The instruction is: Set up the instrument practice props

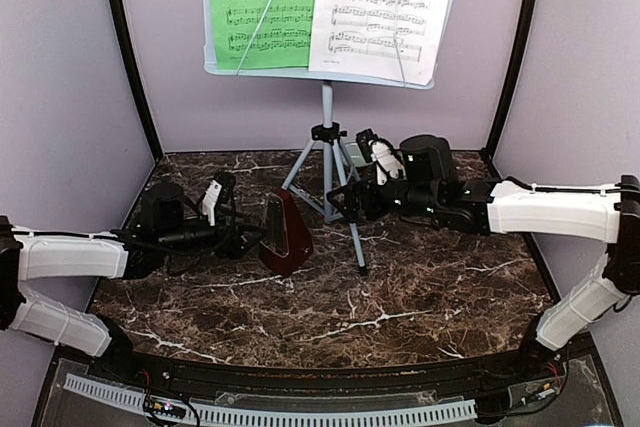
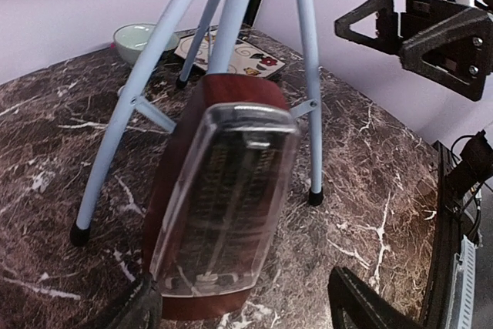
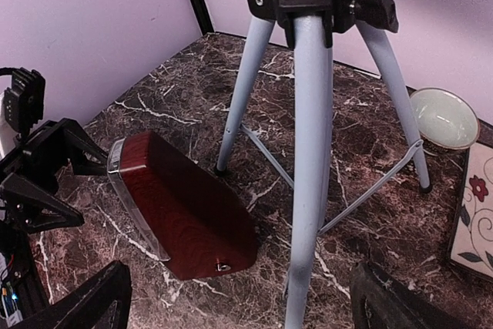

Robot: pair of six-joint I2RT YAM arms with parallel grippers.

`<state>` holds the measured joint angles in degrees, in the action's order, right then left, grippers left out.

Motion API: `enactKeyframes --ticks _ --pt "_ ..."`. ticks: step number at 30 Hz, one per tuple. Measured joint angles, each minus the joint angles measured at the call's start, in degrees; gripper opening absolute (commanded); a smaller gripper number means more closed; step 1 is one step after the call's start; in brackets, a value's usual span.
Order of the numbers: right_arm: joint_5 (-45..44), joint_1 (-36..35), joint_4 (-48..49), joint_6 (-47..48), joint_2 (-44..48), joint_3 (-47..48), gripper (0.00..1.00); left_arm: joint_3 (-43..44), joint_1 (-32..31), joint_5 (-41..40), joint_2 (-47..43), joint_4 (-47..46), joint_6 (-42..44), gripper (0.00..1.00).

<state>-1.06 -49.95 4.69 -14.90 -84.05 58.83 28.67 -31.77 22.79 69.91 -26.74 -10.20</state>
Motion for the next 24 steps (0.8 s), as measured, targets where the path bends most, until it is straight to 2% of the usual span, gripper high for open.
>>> enactKeyframes --ticks 6,15,19,24 --pt "0.46 -0.04 0.09 -0.20 -0.79 1.33 0.99 -0.02 -1.03 -3.87 3.98 -6.19 1.86 0.83" --pt "1.79 -0.37 -0.55 -0.17 -0.85 2.43 1.00 -0.24 1.14 3.96 15.76 -15.13 1.75 0.84" --pt "4.48 -0.35 -4.09 -0.31 -0.87 9.29 1.00 -2.10 1.14 6.43 18.10 -19.52 1.01 0.83" --pt "11.89 0.35 -4.70 -3.39 -0.98 21.79 1.00 -2.62 1.40 8.44 20.04 -23.39 1.01 0.83"
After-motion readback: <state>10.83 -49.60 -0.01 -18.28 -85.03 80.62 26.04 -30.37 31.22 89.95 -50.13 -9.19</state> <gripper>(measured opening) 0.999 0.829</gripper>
